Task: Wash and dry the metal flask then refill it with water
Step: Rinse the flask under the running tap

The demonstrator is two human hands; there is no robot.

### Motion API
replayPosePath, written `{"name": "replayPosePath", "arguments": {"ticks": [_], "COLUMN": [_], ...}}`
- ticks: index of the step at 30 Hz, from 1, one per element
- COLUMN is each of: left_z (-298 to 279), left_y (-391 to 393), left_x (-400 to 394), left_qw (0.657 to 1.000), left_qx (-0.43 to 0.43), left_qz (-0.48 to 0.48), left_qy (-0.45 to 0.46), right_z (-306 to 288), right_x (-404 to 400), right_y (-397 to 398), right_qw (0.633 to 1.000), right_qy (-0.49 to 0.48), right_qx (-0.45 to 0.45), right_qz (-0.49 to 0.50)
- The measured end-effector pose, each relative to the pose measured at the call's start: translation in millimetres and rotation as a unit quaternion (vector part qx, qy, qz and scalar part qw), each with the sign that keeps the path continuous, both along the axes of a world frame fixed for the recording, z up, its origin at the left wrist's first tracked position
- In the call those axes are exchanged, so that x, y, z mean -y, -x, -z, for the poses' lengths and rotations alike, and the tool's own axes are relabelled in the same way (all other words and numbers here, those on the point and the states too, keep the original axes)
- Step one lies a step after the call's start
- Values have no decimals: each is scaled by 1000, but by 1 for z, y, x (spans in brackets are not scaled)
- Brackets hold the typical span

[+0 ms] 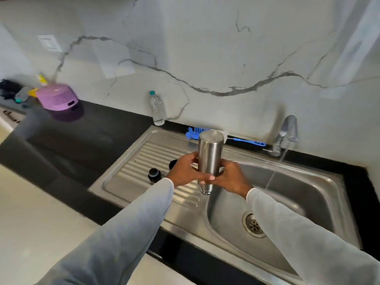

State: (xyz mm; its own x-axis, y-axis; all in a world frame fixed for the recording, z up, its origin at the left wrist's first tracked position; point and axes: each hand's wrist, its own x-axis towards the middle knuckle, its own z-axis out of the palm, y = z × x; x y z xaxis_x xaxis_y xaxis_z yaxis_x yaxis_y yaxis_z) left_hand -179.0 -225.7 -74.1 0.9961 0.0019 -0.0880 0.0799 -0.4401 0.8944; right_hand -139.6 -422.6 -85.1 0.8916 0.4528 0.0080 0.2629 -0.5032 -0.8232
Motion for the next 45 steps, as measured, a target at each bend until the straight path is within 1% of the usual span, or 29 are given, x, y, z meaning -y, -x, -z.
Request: {"name": "replayPosePath", "arguments": {"ticks": [2, 7, 8, 13, 18, 25, 31, 38, 42, 45], "left_z": [-5, -12, -12, -5, 2, 21, 33, 43, 47, 47], "left_y": [11, 46, 52, 81, 97, 99, 96, 96, 100, 102], "left_x": [-27, -91, -104, -166, -206, -236, -247, -249, -252, -252], "left_qw": [1000, 995, 994, 982, 975, 974, 975, 979, 979, 979], "left_qx": [10, 37, 41, 45, 41, 15, 2, -5, -7, -12], "left_qz": [-21, -78, -92, -175, -210, -213, -212, -191, -188, -186], "left_qy": [-13, -46, -51, -55, -65, -70, -72, -77, -75, -80], "right_z": [-4, -3, 0, 18, 31, 43, 46, 50, 62, 73], "right_x": [-30, -89, -98, -140, -161, -171, -176, -186, -194, -204], "right_y": [3, 7, 7, 2, -2, -3, -1, -1, -6, -6], "right_qw": [999, 991, 990, 992, 995, 998, 998, 997, 997, 994], "right_qy": [2, -7, -12, -13, 28, 50, 55, 72, 77, 101], "right_qx": [7, -13, -13, -16, 13, -4, -16, -3, 11, -13], "right_qz": [-31, -134, -142, -125, -91, -24, 1, -7, -26, -44]}}
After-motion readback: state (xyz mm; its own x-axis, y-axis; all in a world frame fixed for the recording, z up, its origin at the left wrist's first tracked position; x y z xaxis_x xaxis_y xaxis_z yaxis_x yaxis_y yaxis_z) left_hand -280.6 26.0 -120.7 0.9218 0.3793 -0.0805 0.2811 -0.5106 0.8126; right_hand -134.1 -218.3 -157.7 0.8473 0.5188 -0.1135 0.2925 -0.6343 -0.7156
